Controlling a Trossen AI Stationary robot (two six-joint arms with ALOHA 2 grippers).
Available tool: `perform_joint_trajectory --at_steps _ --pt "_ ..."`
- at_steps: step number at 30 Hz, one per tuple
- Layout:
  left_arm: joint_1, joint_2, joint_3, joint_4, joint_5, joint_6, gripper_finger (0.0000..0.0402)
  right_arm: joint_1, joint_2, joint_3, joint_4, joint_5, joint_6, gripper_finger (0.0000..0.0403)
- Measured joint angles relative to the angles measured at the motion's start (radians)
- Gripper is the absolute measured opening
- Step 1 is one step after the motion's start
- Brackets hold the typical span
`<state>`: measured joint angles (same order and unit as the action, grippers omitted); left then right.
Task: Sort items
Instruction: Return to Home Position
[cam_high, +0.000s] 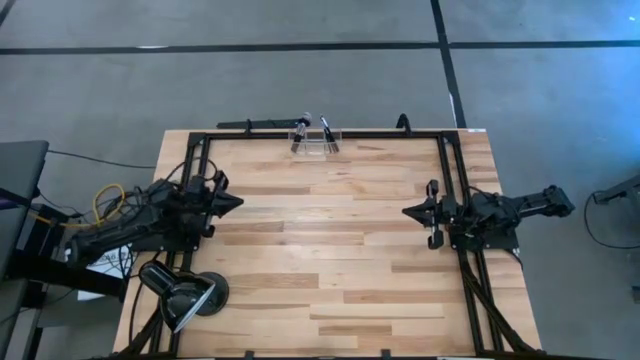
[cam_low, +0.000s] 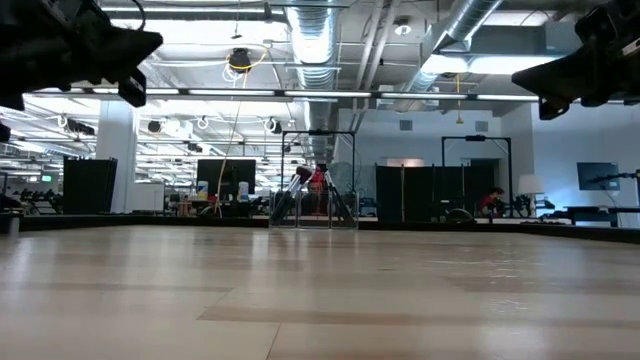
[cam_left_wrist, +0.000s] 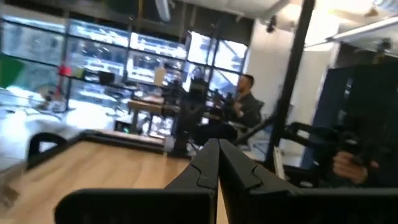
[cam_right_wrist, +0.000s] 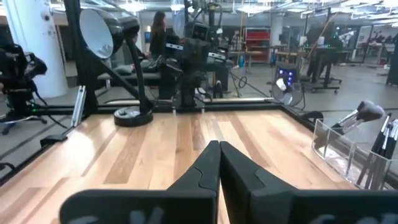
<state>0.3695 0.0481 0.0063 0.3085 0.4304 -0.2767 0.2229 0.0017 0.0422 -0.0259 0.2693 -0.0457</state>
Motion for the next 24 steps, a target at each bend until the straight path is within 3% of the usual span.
perform_joint_trajectory --at_steps 5,15,24 --pt "-0.029 -0.042 -0.001 -0.14 -0.122 0.01 0.0005 -0.001 0.0 -0.002 -0.009 0.054 0.013 0.0001" --pt "-0.201 -0.048 0.0 -0.151 -0.292 0.098 0.0005 -0.002 0.0 -0.002 -0.012 0.056 0.019 0.0" --pt "-0.213 -0.048 0.0 -0.15 -0.256 0.137 0.0006 -0.001 0.0 -0.002 -0.015 0.05 0.032 0.0001"
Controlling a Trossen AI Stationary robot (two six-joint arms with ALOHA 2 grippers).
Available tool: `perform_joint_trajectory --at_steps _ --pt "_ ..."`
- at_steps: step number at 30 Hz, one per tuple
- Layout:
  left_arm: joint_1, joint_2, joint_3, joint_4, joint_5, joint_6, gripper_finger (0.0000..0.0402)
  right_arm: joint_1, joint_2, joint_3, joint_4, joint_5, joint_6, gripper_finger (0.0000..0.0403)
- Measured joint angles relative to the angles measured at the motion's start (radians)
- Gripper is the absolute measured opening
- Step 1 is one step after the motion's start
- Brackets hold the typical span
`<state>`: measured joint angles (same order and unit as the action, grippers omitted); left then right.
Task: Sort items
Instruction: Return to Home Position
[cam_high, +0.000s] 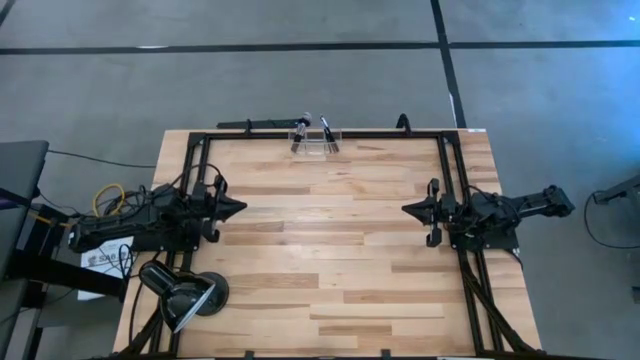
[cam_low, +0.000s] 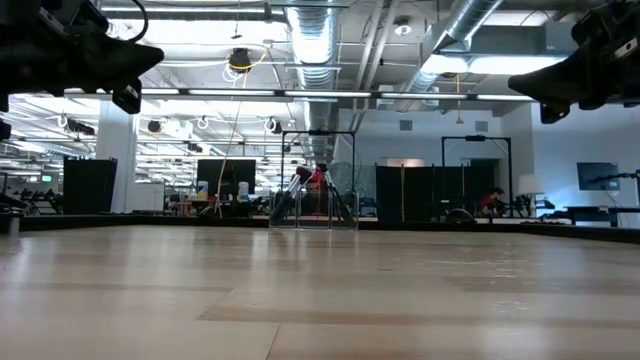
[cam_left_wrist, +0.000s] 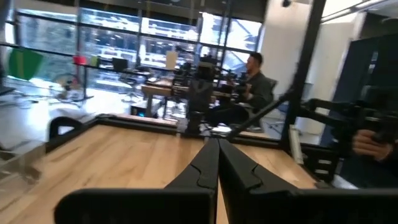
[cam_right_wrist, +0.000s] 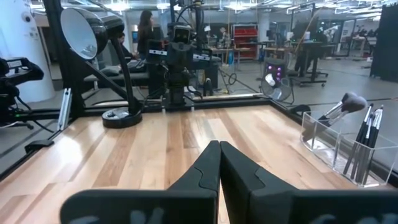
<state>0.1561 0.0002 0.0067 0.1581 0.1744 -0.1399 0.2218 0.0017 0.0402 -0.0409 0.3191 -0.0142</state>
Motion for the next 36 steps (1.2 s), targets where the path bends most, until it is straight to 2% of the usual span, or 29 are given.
perform_joint_trajectory --at_steps 15,20,26,36 --pt "0.0 0.049 0.0 0.007 0.004 -0.049 0.0006 -0.028 0.0 0.0 -0.002 0.001 0.007 0.0" --pt "0.0 0.054 0.0 0.007 0.036 0.015 0.0006 -0.028 0.0 0.0 -0.003 0.001 0.007 0.0001" --pt "0.0 0.054 0.0 0.011 0.073 0.219 0.0006 -0.028 0.0 0.0 -0.003 0.001 0.006 0.0001" --pt "0.0 0.054 0.0 0.015 0.073 0.229 0.0006 -0.028 0.0 0.0 -0.002 0.001 0.006 0.0001"
